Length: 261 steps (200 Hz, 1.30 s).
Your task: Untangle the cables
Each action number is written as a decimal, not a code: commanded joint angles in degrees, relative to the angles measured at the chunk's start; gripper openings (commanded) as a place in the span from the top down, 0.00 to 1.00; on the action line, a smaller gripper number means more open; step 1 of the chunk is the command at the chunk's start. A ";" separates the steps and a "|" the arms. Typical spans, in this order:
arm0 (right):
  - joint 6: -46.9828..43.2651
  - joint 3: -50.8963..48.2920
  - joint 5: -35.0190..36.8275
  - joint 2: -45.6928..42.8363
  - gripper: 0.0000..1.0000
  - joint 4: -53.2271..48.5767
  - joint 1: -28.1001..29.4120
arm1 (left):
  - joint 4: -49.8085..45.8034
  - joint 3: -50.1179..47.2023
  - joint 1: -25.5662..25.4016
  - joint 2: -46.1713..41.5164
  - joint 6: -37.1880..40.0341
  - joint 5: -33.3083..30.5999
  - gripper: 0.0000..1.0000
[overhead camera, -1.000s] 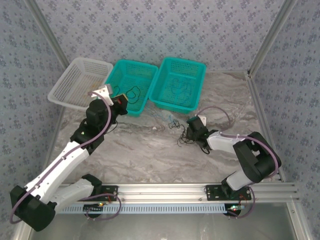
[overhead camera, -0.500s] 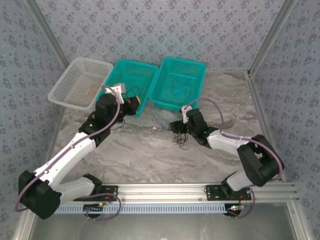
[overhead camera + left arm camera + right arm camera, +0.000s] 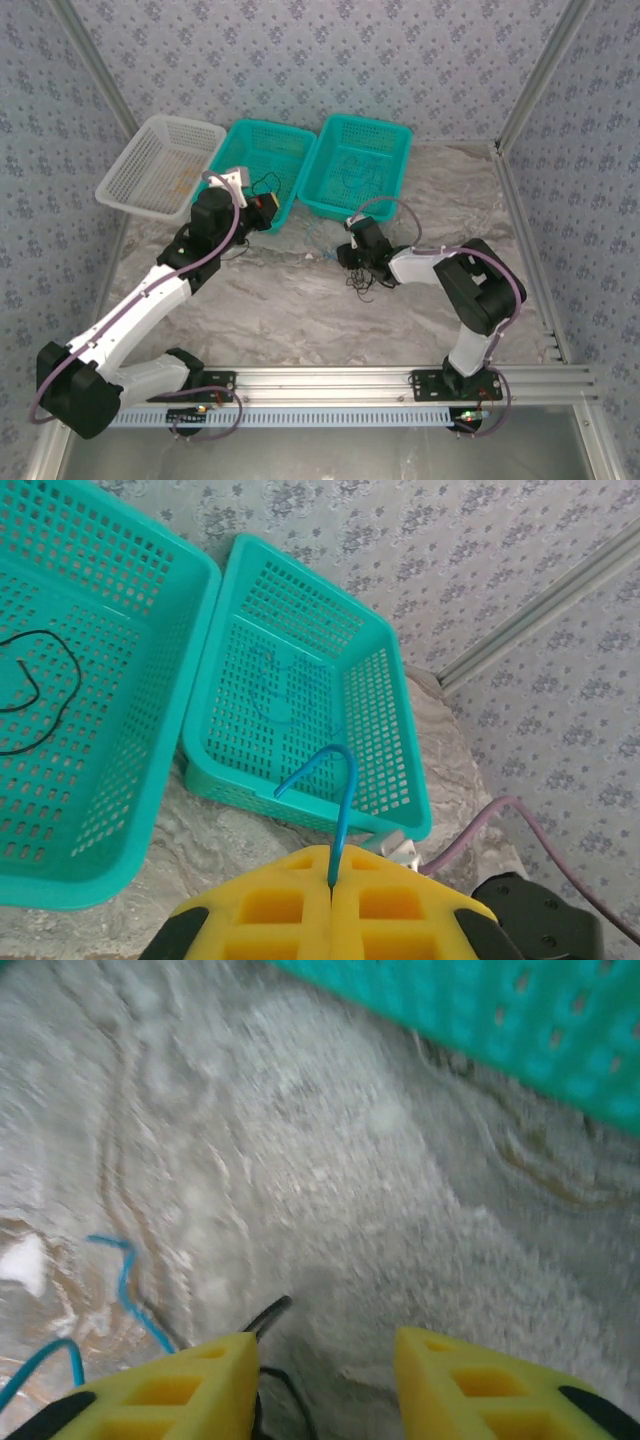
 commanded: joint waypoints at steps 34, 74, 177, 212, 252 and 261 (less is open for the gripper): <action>4.41 -4.27 8.64 -1.20 0.76 -4.74 1.19 | -9.73 4.30 1.25 -4.26 1.13 -13.61 1.00; 6.30 -6.08 11.99 -1.58 0.81 -5.85 1.11 | -15.00 4.58 2.53 -8.74 -0.44 -23.67 1.00; 11.98 -5.70 17.92 -2.36 0.73 -11.99 -2.23 | -29.52 3.74 5.91 -17.84 -12.59 -45.47 1.00; 12.35 -5.55 18.36 -2.52 0.72 -13.27 -4.08 | -34.95 4.82 6.74 -21.38 -12.39 -52.72 1.00; 12.16 -5.28 16.57 -2.37 0.72 -12.38 -5.21 | -32.47 3.52 7.49 -24.92 -9.01 -50.63 1.00; 12.19 -4.86 16.31 -2.02 0.72 -12.21 -5.24 | -32.75 3.56 7.49 -24.36 -9.09 -49.65 1.00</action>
